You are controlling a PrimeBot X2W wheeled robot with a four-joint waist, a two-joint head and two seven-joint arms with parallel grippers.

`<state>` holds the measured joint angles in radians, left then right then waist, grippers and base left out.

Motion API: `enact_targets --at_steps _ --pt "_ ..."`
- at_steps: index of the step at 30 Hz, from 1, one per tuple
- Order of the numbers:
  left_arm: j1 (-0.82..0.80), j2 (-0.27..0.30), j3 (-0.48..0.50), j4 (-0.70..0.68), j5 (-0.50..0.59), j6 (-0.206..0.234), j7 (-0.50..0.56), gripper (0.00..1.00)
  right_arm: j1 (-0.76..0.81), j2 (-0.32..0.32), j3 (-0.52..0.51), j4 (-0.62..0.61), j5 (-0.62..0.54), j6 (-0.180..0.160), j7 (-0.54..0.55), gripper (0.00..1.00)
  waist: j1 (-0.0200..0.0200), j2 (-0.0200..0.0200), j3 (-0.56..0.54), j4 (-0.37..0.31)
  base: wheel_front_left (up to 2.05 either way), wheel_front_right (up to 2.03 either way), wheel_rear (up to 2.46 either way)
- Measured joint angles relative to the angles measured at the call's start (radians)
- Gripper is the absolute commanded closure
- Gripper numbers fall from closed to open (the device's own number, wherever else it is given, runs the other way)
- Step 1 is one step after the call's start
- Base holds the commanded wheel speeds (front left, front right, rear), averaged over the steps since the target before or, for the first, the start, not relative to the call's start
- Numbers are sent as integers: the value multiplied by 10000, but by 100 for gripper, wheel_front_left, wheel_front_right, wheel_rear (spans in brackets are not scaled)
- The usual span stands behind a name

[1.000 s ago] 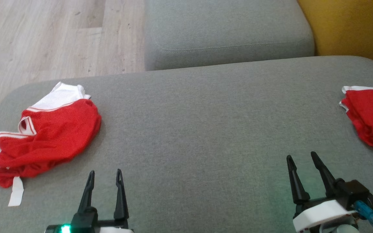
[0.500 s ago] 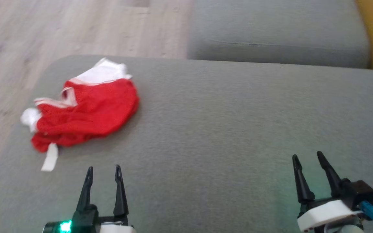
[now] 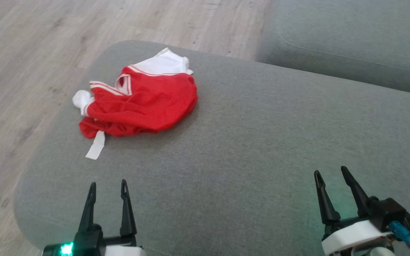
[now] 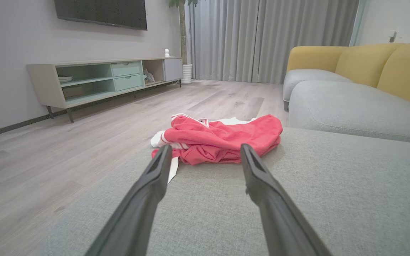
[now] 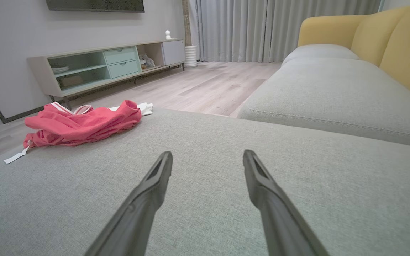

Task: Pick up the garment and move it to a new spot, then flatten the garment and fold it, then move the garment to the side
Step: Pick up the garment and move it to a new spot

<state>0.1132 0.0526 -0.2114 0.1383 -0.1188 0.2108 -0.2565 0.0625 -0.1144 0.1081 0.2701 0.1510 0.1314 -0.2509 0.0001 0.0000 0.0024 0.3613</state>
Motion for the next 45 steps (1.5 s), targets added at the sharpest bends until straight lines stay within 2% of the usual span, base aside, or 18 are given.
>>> enact_targets --at_steps 5,8,13,16,18,22,26,29,33,37,39,40,41,42,45 --pt "-37 0 151 -138 52 -29 0 0 -1 -65 6 -119 0 0 0 0 -1 0 279 236 0 0 0" --pt "-455 -2 198 -378 52 -21 0 0 -110 -326 -73 -245 0 0 0 0 0 0 725 270 0 0 0" --pt "-2198 -23 631 -905 84 88 -2 0 -578 -1028 -171 -529 -2 0 0 0 1 0 1713 229 0 0 0" --pt "-3527 4 857 -790 391 -123 -6 0 -909 -1546 -240 -731 -2 0 0 0 2 0 2402 161 0 0 0" --pt "-4543 82 899 -180 481 -408 -12 0 -1070 -1858 -263 -842 -2 0 0 0 3 0 2868 103 0 0 0" --pt "-6689 437 872 1887 581 -978 63 0 -1158 -2429 -316 -1053 -2 0 -2 0 3 0 3699 -18 0 0 0" --pt "-9033 571 788 3917 577 -1503 1519 0 -1240 -2951 -558 -1459 23 0 -6 0 3 0 4450 -143 0 0 0" --pt "-10397 646 828 5258 556 -1498 2631 0 -1448 -3120 -800 -1866 370 0 -59 0 2 -1 4962 -270 0 0 0" --pt "-11238 786 978 7008 263 -1684 3672 0 -1629 -3354 -917 -2429 614 0 -104 0 1 -1 5577 -495 0 0 0" --pt "-11334 1118 1152 8485 274 -1392 4192 0 -1877 -3438 -878 -2750 637 0 -150 0 0 0 6003 -829 0 0 0" --pt "-11471 1289 1227 8750 268 -1248 4117 0 -2051 -3430 -851 -2765 642 0 -178 0 -3 0 6132 -1021 0 0 0" --pt "-11618 1348 1287 8893 226 -1189 4017 3 -2126 -3427 -853 -2771 677 0 -180 0 -3 0 6189 -1103 0 0 0" --pt "-11746 1377 1392 9003 150 -1137 3827 68 -2198 -3421 -853 -2771 677 2 -190 0 -2 0 6241 -1176 0 0 0" --pt "-11814 1386 1469 9100 50 -1143 3599 100 -2241 -3405 -849 -2773 677 2 -192 0 -1 0 6275 -1241 0 0 0" --pt "-11821 1413 1459 9262 10 -1091 2725 100 -2377 -3317 -782 -2679 677 2 -192 0 1 -1 6213 -1358 0 0 0"
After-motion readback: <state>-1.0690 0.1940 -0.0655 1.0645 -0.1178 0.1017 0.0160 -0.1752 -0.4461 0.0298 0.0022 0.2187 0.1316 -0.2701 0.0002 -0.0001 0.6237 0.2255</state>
